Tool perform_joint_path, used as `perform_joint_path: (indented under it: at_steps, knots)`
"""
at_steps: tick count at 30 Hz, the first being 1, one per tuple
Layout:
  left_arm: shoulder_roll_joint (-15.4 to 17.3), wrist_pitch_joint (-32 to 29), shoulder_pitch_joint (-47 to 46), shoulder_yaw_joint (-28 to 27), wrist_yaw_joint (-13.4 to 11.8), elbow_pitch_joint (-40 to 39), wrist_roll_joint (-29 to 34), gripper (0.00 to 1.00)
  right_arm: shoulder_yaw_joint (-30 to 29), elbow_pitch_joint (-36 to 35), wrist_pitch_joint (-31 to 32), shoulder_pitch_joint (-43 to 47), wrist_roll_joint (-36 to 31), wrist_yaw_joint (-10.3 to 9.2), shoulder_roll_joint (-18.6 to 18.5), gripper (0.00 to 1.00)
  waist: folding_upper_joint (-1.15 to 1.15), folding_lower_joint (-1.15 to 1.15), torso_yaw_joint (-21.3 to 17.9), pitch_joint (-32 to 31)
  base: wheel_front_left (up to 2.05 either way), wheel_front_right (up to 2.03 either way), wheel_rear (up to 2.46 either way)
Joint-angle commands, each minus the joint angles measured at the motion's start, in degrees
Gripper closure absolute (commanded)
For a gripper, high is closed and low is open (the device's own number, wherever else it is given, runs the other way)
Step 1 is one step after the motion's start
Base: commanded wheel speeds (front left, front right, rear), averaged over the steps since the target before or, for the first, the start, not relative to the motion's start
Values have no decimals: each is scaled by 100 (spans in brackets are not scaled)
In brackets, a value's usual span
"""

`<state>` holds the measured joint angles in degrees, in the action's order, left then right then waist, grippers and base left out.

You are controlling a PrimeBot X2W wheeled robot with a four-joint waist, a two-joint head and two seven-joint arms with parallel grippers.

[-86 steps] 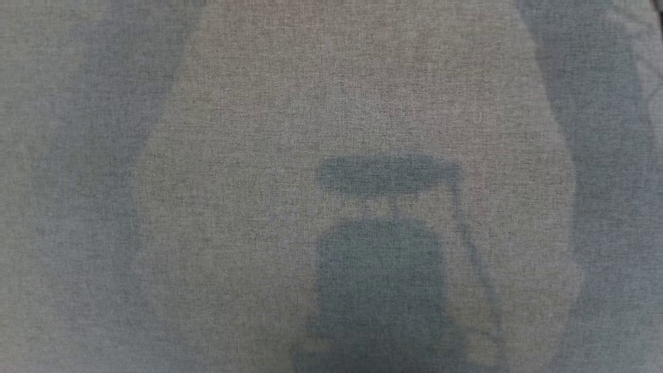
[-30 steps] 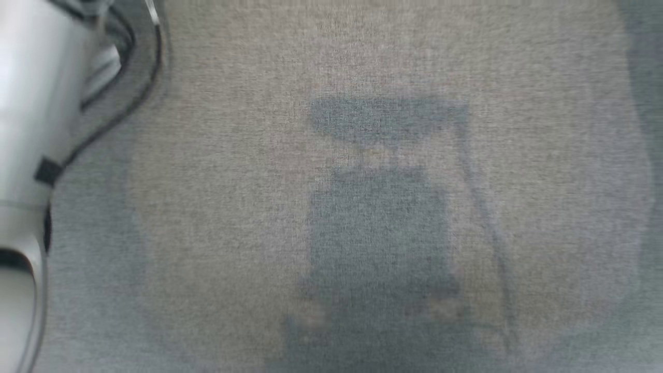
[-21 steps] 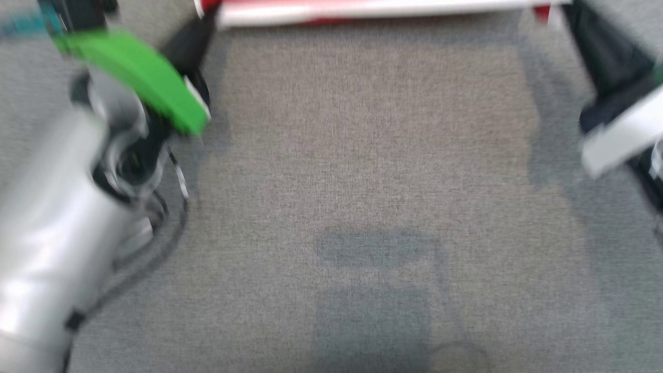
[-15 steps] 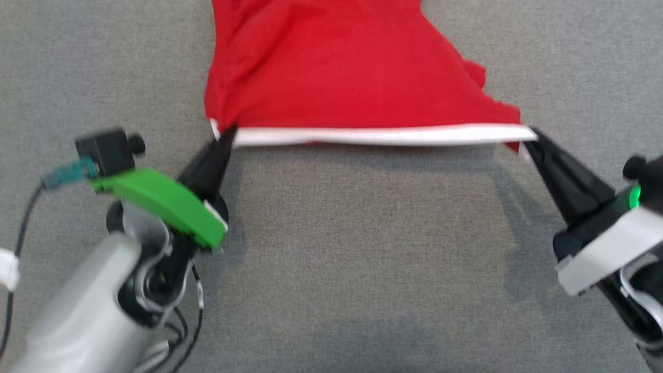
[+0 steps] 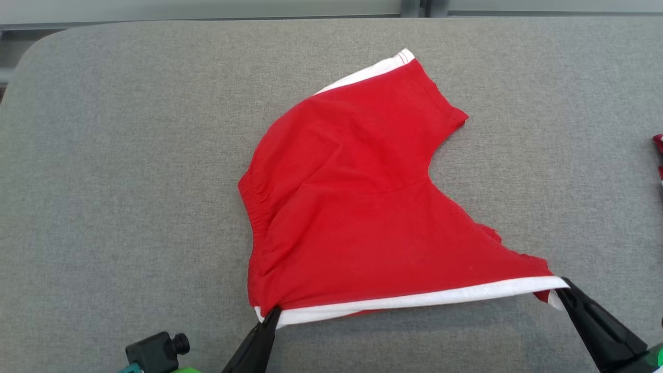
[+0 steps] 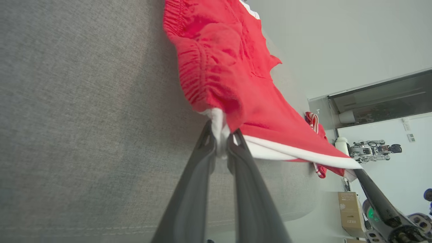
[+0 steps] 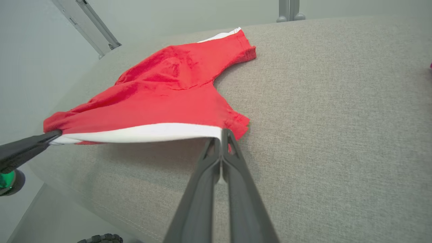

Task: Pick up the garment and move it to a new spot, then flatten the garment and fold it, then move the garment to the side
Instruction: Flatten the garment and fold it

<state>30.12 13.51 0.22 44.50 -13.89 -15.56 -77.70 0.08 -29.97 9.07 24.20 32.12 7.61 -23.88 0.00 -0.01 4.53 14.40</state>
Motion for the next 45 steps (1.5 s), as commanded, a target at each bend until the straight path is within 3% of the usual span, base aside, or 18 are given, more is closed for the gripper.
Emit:
perform_joint_path:
  at_steps: [1, 4, 8, 11, 12, 15, 22, 30, 31, 32, 33, 34, 35, 45]
  knots:
    - [15, 48, 105, -92, -11, -60, -54, 100, -97, -114, -3, -11, 151, -22, 41, 100, 0, 1, 80, 66, 0, 0, 0]
    - [109, -74, 86, -55, -63, -265, -55, 100, -144, -288, 110, -208, 257, -19, -147, 100, 0, 1, 103, 264, 0, 0, 0]
    - [133, -400, -509, -175, -191, -367, -46, 100, 50, -113, 322, -1152, 603, -18, -457, 100, 0, 1, 133, 746, 0, 0, 0]
    - [153, -712, -1119, -378, -277, -259, -138, 100, 266, 303, 537, -2230, 825, -18, -752, 100, 0, 1, 182, 1065, 0, 0, 0]
    - [153, -955, -1575, -488, -349, -122, -171, 100, 360, 679, 679, -2980, 876, -19, -969, 100, 0, 1, 259, 1202, 0, 0, 0]
    - [28, -1263, -2211, -631, -452, 179, -313, 100, 601, 1323, 943, -4070, 1090, -20, -1062, 100, 0, 1, 352, 1399, 0, 0, 0]
    - [-587, -1757, -3420, -959, -451, 1183, -793, 100, 1217, 2767, 1164, -6111, 1049, -20, -899, 100, 0, 1, 614, 1581, 0, 0, 0]
    - [-1074, -2168, -4181, -769, -409, 2251, -884, 100, 2018, 4090, 988, -7335, 838, -18, -662, 100, 0, 1, 806, 1521, 0, 0, 0]
    - [-1133, -2182, -4221, -738, -383, 2338, -882, 98, 2089, 4227, 970, -7412, 850, -18, -670, 100, 0, 1, 831, 1500, 0, 0, 0]
    - [-1190, -2190, -4259, -711, -370, 2432, -872, 80, 2150, 4343, 925, -7487, 857, -17, -682, 100, 0, 1, 854, 1477, 0, 0, 0]
    - [-1233, -2175, -4293, -690, -365, 2501, -855, 55, 2198, 4446, 887, -7554, 864, -17, -686, 100, 0, 1, 870, 1453, 0, 0, 0]
    - [-1233, -2175, -4293, -690, -365, 2501, -855, 55, 2198, 4446, 887, -7554, 864, -17, -686, 100, 0, 1, 870, 1453, 0, 0, 0]
    - [-1263, -2134, -4324, -679, -344, 2549, -820, 0, 2256, 4548, 866, -7612, 854, -17, -701, 100, 0, 1, 883, 1434, 0, 0, 0]
    - [-1410, -1861, -4002, -422, -175, 2185, -555, 0, 2796, 5186, 677, -8049, 888, -15, -935, 100, 0, 1, 1138, 1237, 0, 0, 0]
